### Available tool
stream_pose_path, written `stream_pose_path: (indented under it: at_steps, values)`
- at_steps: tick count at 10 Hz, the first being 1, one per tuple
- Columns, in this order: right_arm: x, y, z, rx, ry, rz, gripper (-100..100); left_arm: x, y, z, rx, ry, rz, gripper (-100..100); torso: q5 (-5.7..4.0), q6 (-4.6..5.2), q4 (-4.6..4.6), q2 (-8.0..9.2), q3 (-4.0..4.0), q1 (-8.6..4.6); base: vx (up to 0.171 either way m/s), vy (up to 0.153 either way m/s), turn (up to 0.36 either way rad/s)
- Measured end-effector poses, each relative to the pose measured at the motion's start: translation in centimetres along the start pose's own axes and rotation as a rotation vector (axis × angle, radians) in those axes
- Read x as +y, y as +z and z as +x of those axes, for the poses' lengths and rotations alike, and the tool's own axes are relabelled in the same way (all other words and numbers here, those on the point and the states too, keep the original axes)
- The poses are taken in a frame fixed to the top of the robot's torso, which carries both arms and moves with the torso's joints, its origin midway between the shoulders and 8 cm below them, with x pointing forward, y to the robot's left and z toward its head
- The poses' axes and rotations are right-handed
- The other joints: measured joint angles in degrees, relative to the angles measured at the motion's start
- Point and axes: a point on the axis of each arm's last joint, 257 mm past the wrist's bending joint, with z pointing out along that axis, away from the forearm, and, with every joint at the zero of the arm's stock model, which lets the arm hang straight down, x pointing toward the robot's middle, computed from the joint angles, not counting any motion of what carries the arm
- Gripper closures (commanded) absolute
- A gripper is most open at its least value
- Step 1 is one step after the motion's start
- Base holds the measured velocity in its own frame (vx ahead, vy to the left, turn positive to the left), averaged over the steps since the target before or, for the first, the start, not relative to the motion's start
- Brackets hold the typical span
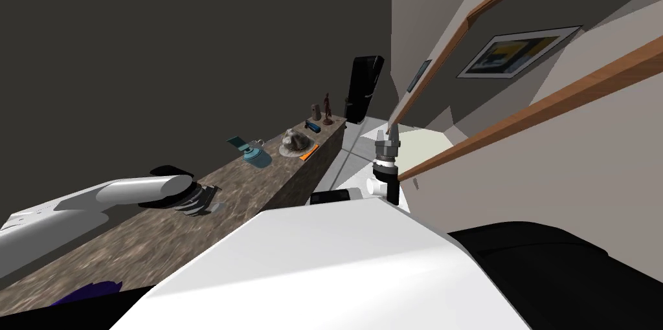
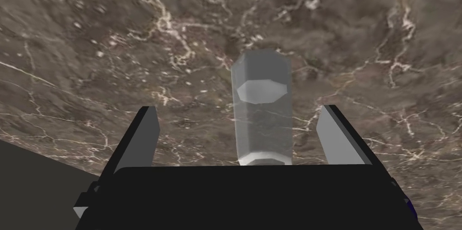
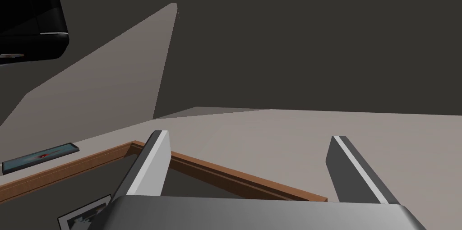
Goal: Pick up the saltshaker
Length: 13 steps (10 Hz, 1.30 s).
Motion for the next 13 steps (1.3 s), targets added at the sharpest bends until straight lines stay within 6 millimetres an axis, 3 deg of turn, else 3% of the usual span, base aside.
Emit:
stream_pose_path:
  at_steps: [3,4,8,9,10,13]
  values:
    - [0.0,0.0,0.0,0.0,0.0,0.0,0,0.21,0.34,0.9,-0.005,-0.04,-0.011,-100,-0.01,-0.01,0.0,0.0,0.0,-0.05,-0.081,0.042,-0.103]
    - [0.0,-0.01,0.0,0.0,0.0,0.0,0,0.24,0.35,0.93,-0.005,-0.044,-0.012,100,-0.03,-0.04,-0.02,-0.15,-0.07,-0.13,-0.008,0.004,0.007]
    - [0.0,-0.01,0.0,0.0,0.0,0.0,0,0.22,0.34,0.92,-0.006,-0.043,-0.011,100,-0.04,-0.05,-0.09,-0.39,-0.22,-0.2,-0.002,0.0,0.0]
    - [0.0,-0.01,0.0,0.0,0.0,0.0,0,0.22,0.34,0.92,-0.006,-0.043,-0.011,0,-0.04,-0.05,-0.09,-0.39,-0.23,-0.2,0.0,0.0,0.0]
    - [0.0,-0.01,0.0,0.0,0.0,0.0,0,0.23,0.34,0.92,-0.006,-0.043,-0.011,100,-0.04,-0.05,-0.09,-0.39,-0.23,-0.2,0.074,-0.023,0.148]
    - [0.0,-0.01,-0.01,0.0,0.0,0.0,0,0.08,0.02,0.08,-0.002,-0.009,-0.003,100,-0.12,-0.08,-0.18,-0.83,-0.47,-0.51,0.127,-0.076,0.18]
